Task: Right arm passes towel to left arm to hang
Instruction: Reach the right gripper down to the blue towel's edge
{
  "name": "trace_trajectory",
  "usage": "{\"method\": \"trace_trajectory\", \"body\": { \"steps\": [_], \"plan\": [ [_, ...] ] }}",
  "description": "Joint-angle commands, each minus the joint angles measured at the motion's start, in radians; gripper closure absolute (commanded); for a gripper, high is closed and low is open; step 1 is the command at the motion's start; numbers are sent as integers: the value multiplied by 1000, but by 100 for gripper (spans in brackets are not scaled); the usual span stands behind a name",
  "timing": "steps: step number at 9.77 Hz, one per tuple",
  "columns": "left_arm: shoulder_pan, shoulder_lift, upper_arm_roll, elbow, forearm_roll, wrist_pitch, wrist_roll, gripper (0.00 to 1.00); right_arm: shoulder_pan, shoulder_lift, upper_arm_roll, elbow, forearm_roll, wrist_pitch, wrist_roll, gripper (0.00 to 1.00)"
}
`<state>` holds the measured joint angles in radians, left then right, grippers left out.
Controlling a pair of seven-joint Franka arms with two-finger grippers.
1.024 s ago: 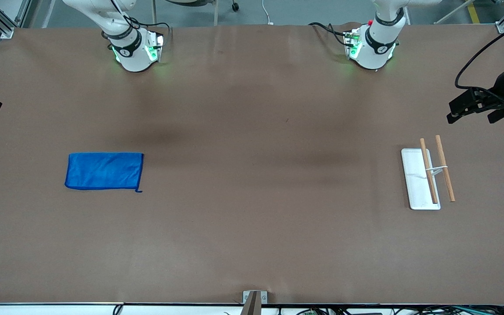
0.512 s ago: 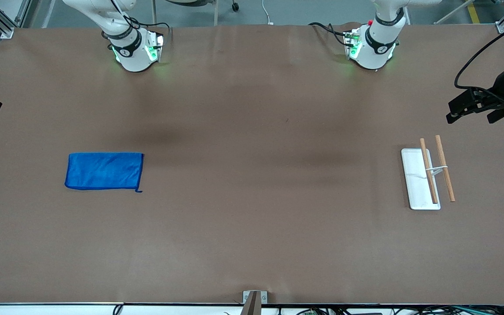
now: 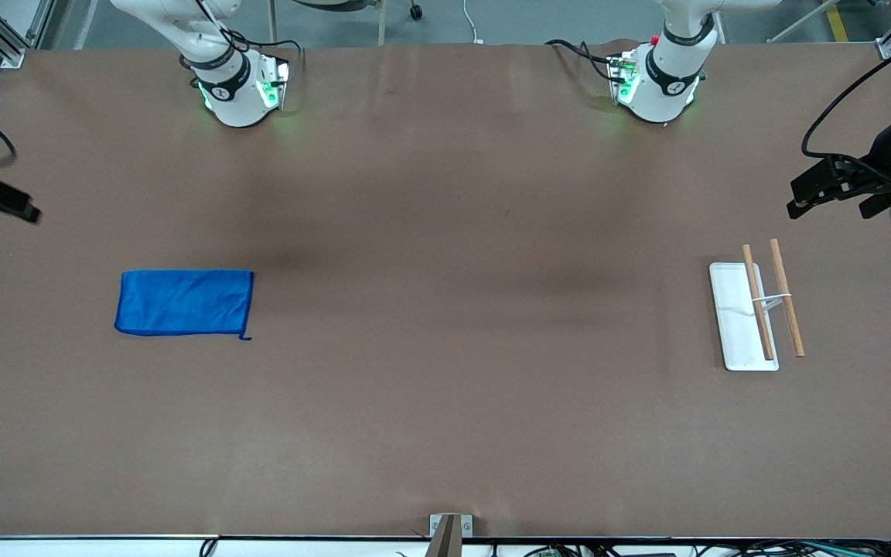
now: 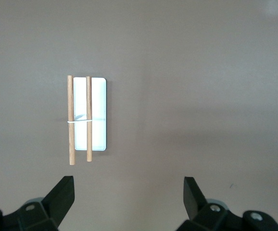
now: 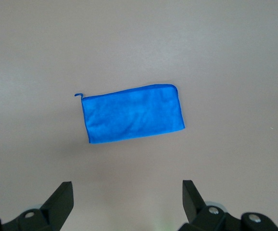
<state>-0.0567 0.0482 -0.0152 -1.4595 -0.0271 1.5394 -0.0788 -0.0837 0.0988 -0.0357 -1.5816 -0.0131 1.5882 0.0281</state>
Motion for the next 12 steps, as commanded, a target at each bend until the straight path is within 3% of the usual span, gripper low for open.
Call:
{"method": "trace_trajectory", "body": {
  "steps": [1, 4, 8, 12],
  "plan": [
    [-6, 19, 1, -8, 19, 2, 5, 0, 10, 87, 0, -128, -2, 178, -8, 0],
    [-11, 19, 1, -10, 19, 2, 5, 0, 12, 156, -1, -332, -5, 464, -19, 0],
    [-11, 19, 1, -10, 21, 2, 4, 0, -8, 294, -1, -452, -5, 767, -66, 0],
    [-14, 21, -2, -13, 19, 1, 2, 0, -30, 370, 0, -517, -5, 916, -103, 0]
  ]
}}
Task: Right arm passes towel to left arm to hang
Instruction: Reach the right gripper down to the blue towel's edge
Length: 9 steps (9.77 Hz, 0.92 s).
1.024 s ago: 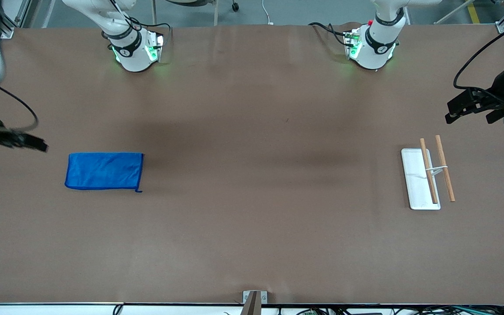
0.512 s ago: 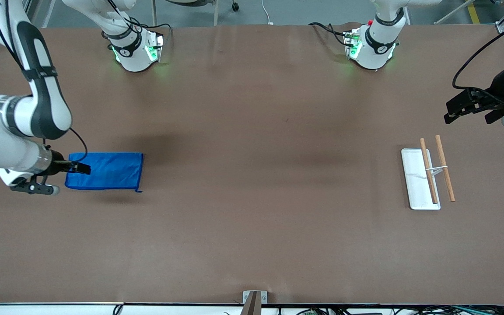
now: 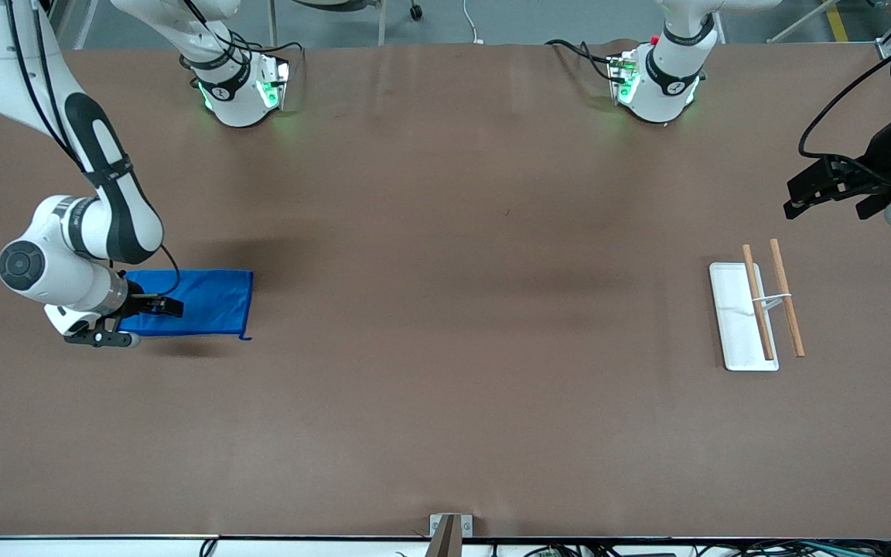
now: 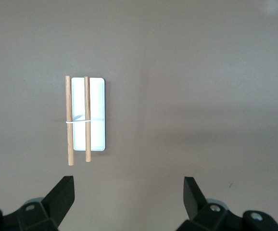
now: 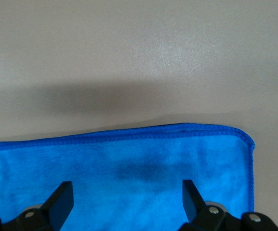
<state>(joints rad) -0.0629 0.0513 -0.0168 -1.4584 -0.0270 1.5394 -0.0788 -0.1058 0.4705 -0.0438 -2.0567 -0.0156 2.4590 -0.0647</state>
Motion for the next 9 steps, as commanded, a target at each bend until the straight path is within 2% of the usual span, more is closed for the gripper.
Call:
{"method": "trace_trajectory", "body": {
  "steps": [1, 2, 3, 4, 5, 6, 9],
  "plan": [
    [-9, 24, 0, -14, 21, 1, -1, 0, -5, -3, 9, -54, -3, 48, -10, 0],
    [-11, 27, 0, -14, 21, 1, -1, 0, -5, -1, 9, -68, -3, 52, -10, 2],
    [-11, 28, -2, -14, 19, 1, -4, 0, -3, -1, 9, -83, -3, 64, -9, 9],
    [-9, 29, -2, -14, 19, 1, -3, 0, -6, -1, 9, -86, -3, 64, -9, 40],
    [-9, 29, -2, -13, 19, 1, -1, 0, -5, 0, 9, -86, -3, 60, -9, 82],
    [-9, 29, -2, -13, 19, 1, -3, 0, -8, 8, 9, -86, 2, 61, -3, 100],
    [-9, 29, -2, -13, 19, 1, -3, 0, 0, 7, 10, -71, 8, 25, 5, 100]
  ]
}}
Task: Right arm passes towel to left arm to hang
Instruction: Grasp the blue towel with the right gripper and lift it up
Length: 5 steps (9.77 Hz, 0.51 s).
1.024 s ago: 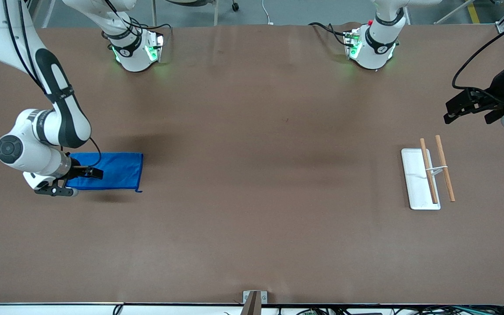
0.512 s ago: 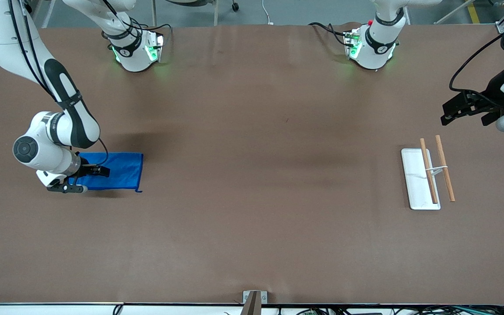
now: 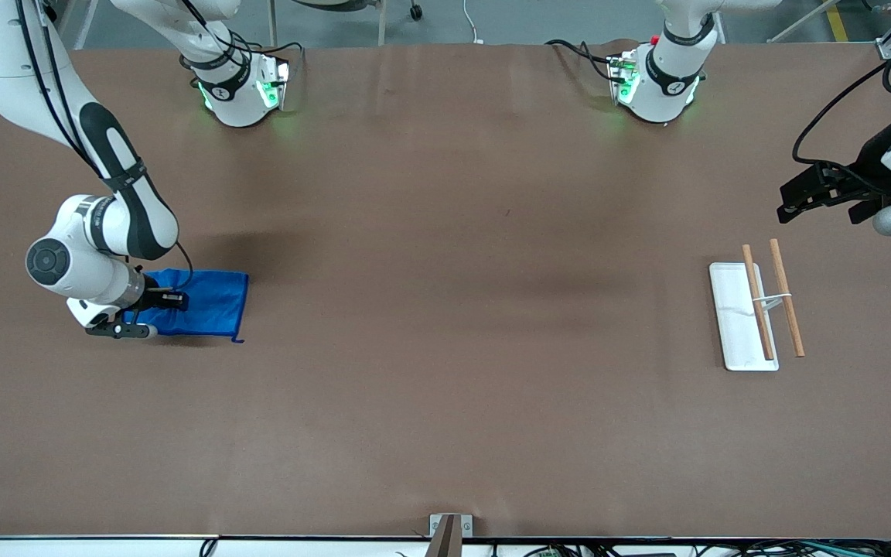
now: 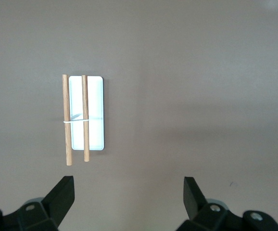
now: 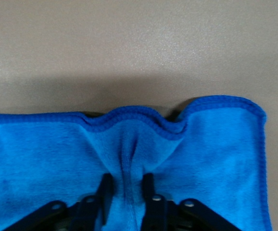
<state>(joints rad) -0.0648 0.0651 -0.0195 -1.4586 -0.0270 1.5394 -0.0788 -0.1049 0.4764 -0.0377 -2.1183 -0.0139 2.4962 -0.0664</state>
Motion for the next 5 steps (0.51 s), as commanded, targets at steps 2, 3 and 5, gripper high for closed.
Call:
{"method": "trace_trajectory", "body": {
  "steps": [2, 3, 5],
  "plan": [
    [-7, 15, 1, -12, 19, 1, -2, 0, 13, -51, 4, 96, 6, -260, 8, 100],
    [-7, 16, 1, -12, 21, 1, -2, 0, 25, -80, 4, 148, 6, -375, 8, 100],
    [-7, 16, 1, -11, 19, 1, -2, 0, 72, -152, 4, 208, 8, -521, 31, 100]
  ]
}}
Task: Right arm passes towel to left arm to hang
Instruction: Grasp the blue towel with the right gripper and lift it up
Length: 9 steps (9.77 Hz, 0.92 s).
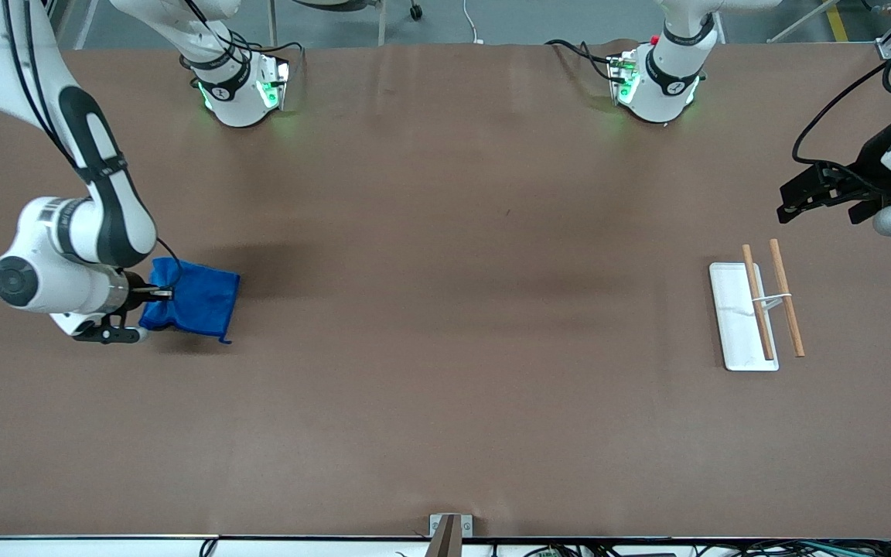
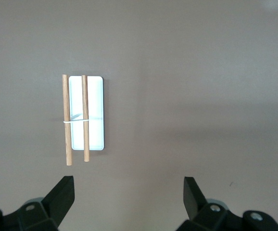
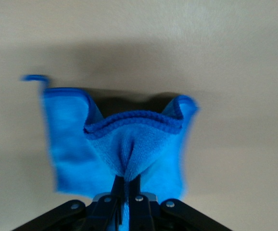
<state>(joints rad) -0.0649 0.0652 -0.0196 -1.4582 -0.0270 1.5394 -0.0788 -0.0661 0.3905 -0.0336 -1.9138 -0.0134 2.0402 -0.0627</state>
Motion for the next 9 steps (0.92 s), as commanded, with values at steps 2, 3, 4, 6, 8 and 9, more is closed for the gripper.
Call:
{"method": "trace_trajectory", "body": {
  "steps": [2, 3, 4, 6, 8, 9],
  "plan": [
    [-7, 16, 1, -10, 19, 1, -3, 0, 112, -151, 0, 31, 9, -150, 44, 100],
    [-9, 16, 3, -8, 18, 2, -10, 0, 142, -174, 7, 62, 13, -214, 52, 100],
    [-9, 22, 3, -8, 16, 2, -9, 0, 164, -191, 23, 73, 68, -241, 54, 100],
    [-10, 22, 1, -8, 16, 2, 8, 0, 221, -216, 27, 76, 253, -255, -3, 100],
    [-10, 21, -2, -5, 13, 5, 10, 0, 268, -214, 27, 75, 483, -259, -31, 100],
    [-6, 18, -13, -5, 10, 17, 30, 0, 278, -213, 38, 75, 610, -253, -32, 100]
  ]
}}
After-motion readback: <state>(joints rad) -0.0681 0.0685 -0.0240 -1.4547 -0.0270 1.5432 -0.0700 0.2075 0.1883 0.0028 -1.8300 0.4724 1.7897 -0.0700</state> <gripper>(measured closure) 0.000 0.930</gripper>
